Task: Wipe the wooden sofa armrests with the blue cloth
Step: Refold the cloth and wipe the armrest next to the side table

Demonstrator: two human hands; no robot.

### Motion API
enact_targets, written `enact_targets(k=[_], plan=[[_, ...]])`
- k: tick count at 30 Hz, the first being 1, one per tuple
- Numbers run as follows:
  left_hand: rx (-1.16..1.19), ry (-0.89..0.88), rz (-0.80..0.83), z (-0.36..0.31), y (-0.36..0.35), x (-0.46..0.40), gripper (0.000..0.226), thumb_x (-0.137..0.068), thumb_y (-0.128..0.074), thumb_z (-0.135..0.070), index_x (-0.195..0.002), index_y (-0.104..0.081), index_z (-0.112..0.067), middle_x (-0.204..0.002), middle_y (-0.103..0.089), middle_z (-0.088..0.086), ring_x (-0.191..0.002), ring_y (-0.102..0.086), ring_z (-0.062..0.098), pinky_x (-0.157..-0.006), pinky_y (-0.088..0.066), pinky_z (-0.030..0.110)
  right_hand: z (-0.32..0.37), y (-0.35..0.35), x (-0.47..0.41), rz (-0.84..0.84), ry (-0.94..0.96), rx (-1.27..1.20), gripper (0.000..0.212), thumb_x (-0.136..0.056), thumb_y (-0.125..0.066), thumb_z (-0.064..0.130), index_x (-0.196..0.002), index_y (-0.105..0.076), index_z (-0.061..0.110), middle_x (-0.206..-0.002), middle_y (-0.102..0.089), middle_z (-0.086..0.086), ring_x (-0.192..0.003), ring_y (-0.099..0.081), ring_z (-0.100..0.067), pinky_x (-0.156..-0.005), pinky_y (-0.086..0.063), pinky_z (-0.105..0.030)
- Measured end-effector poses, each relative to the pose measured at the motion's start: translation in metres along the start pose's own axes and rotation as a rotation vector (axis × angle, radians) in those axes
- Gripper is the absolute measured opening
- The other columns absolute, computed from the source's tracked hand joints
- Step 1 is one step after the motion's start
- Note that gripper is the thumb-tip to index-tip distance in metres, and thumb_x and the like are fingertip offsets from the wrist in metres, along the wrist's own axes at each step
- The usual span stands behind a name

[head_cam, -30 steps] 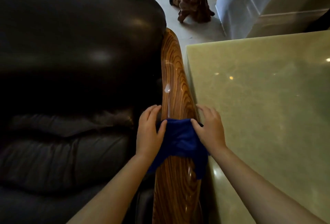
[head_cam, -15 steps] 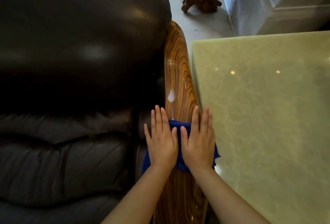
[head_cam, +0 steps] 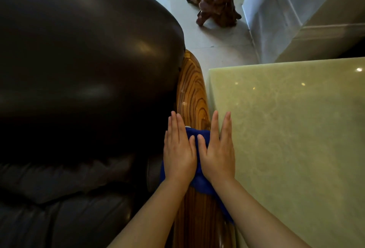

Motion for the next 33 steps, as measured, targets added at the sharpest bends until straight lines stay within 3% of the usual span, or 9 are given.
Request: enact_targets(k=[4,10,12,14,18,23,28,33], plan=[[0.009,-0.031,0.0,-0.001,-0.001,-0.014,0.062,-0.095,-0.026,-0.034,-0.136,0.02,-0.032,-0.15,0.021,-0.015,-0.135,0.022,-0.009,-0.117,-0.001,0.03,0.003,-0.003,-0.017,-0.005,0.015,0.001,0.066,-0.091,-0.024,0.049,-0.143,0.012,0.03,-0.152,0.018,-0.002,-0.144,-0.006,-0.024,-0.107,-0.038,-0.045],[0.061,-0.008,-0.116,-0.005,0.013,-0.013,0.065,-0.095,-0.033,-0.034,-0.139,0.015,-0.026,-0.151,0.015,-0.011,-0.139,0.013,0.0,-0.117,-0.002,0.031,0.006,0.008,-0.018,-0.044,-0.053,0.061,0.069,-0.091,-0.029,0.049,-0.143,0.01,0.026,-0.157,0.002,-0.012,-0.143,-0.014,-0.028,-0.11,-0.033,-0.046],[0.142,0.054,-0.216,0.005,0.025,0.001,0.064,-0.094,-0.03,-0.042,-0.14,0.014,-0.029,-0.152,0.013,-0.011,-0.14,0.01,0.0,-0.115,-0.002,0.026,-0.001,0.016,-0.009,-0.086,-0.169,0.054,0.071,-0.089,-0.026,0.054,-0.146,0.0,0.02,-0.155,-0.014,-0.016,-0.139,-0.025,-0.03,-0.106,-0.035,-0.046],[0.228,0.184,-0.215,0.021,0.027,0.012,0.069,-0.09,-0.025,-0.052,-0.143,0.011,-0.029,-0.156,0.006,-0.007,-0.139,0.004,0.0,-0.112,-0.004,0.022,-0.013,0.017,0.003,-0.073,-0.355,-0.04,0.078,-0.083,-0.018,0.062,-0.145,-0.005,0.016,-0.152,-0.021,-0.02,-0.136,-0.03,-0.032,-0.103,-0.038,-0.047],[0.335,0.394,0.012,0.031,0.004,0.015,0.064,-0.095,-0.025,-0.044,-0.146,0.005,-0.019,-0.158,-0.006,0.005,-0.143,-0.013,0.018,-0.117,-0.018,0.038,-0.024,-0.009,0.012,0.1,-0.601,-0.28,0.081,-0.086,-0.018,0.061,-0.145,0.005,0.012,-0.157,0.002,-0.013,-0.144,-0.01,-0.026,-0.112,-0.024,-0.039],[0.333,0.293,0.044,0.022,-0.003,0.002,0.063,-0.095,-0.026,-0.04,-0.145,0.007,-0.02,-0.158,-0.003,0.003,-0.143,-0.01,0.017,-0.116,-0.016,0.033,-0.014,-0.012,-0.005,0.098,-0.397,-0.272,0.079,-0.087,-0.021,0.058,-0.144,0.009,0.012,-0.158,0.006,-0.007,-0.144,-0.001,-0.016,-0.106,-0.01,-0.022],[0.348,0.163,0.015,0.017,-0.003,-0.003,0.065,-0.095,-0.03,-0.04,-0.143,0.013,-0.03,-0.157,0.003,-0.004,-0.142,-0.005,0.009,-0.114,-0.012,0.028,-0.003,-0.013,-0.012,0.119,-0.172,-0.195,0.08,-0.079,-0.012,0.064,-0.139,0.016,0.018,-0.157,0.006,-0.002,-0.143,-0.001,-0.011,-0.113,-0.015,-0.023],[0.3,0.015,0.015,0.013,0.0,-0.005,0.06,-0.091,-0.025,-0.042,-0.133,0.018,-0.047,-0.15,0.017,-0.022,-0.14,0.008,-0.005,-0.112,0.0,0.014,0.0,-0.011,-0.014,0.112,-0.103,-0.18,0.072,-0.08,-0.008,0.061,-0.135,0.018,0.022,-0.152,0.011,0.005,-0.141,0.004,-0.006,-0.112,-0.009,-0.019]])
Point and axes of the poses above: each hand's wrist, its own x-axis away from the middle knuckle, its own y-axis out of the back of the hand, z = x × y, the point moved 6 cm from there along -x, towards the middle knuckle
